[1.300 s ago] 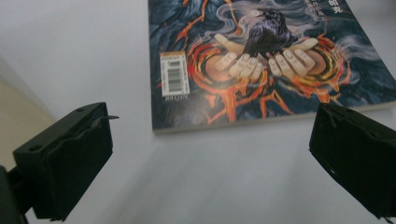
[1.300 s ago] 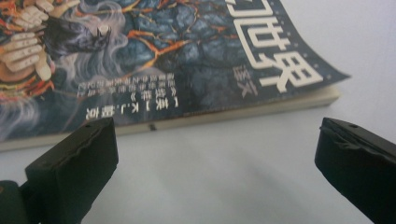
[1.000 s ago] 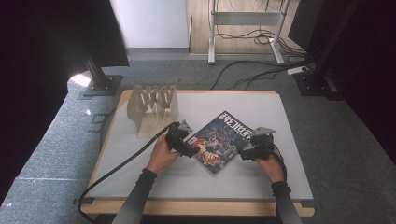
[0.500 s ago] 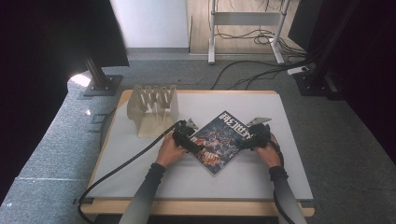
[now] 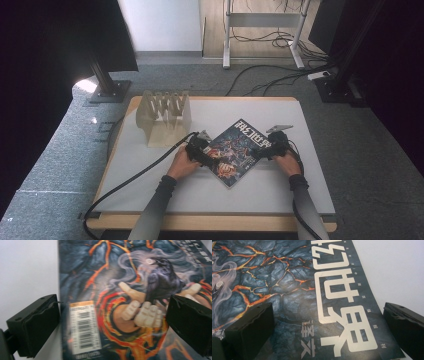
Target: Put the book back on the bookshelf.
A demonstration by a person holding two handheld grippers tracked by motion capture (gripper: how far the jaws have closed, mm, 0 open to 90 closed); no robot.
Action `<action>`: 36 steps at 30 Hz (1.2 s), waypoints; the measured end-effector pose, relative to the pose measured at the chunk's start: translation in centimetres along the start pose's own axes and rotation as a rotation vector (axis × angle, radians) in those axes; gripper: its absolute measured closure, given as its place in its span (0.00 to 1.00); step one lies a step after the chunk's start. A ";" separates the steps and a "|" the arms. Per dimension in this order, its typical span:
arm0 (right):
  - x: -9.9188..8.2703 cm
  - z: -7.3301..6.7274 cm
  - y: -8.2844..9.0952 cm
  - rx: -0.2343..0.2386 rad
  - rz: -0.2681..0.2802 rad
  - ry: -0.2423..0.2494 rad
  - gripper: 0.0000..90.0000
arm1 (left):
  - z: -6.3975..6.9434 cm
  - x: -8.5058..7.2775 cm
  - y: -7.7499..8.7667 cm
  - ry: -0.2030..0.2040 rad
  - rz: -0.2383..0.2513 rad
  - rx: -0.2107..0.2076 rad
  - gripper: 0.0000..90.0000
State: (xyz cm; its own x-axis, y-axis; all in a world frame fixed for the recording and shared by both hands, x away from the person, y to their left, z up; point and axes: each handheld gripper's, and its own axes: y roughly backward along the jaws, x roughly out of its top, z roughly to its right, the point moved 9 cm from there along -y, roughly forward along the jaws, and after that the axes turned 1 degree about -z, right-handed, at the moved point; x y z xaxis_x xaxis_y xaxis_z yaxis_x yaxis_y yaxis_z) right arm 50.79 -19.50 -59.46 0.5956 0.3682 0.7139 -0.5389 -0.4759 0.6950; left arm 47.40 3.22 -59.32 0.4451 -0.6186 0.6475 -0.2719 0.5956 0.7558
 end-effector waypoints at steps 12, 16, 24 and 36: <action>-1.2 -2.3 0.9 -0.011 -0.008 -0.001 0.00 | 1.6 -1.9 1.3 -0.003 0.011 -0.001 0.00; -1.8 -3.8 1.4 -0.012 -0.005 -0.004 0.00 | 2.5 -3.0 2.2 -0.005 0.018 -0.004 0.00; -3.3 -7.3 2.6 -0.032 0.014 0.017 0.00 | 4.6 -5.6 4.2 -0.011 0.013 -0.007 0.00; -5.3 -8.6 5.9 -0.092 0.008 0.074 0.00 | 6.5 -7.0 5.1 -0.003 0.017 0.006 0.00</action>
State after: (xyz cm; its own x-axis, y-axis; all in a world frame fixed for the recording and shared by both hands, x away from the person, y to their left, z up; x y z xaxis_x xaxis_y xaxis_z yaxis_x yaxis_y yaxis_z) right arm 39.32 -17.38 -58.41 0.5473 0.4247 0.7212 -0.5980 -0.4044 0.6920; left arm 37.36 7.24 -59.38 0.4383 -0.6099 0.6602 -0.2842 0.6028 0.7456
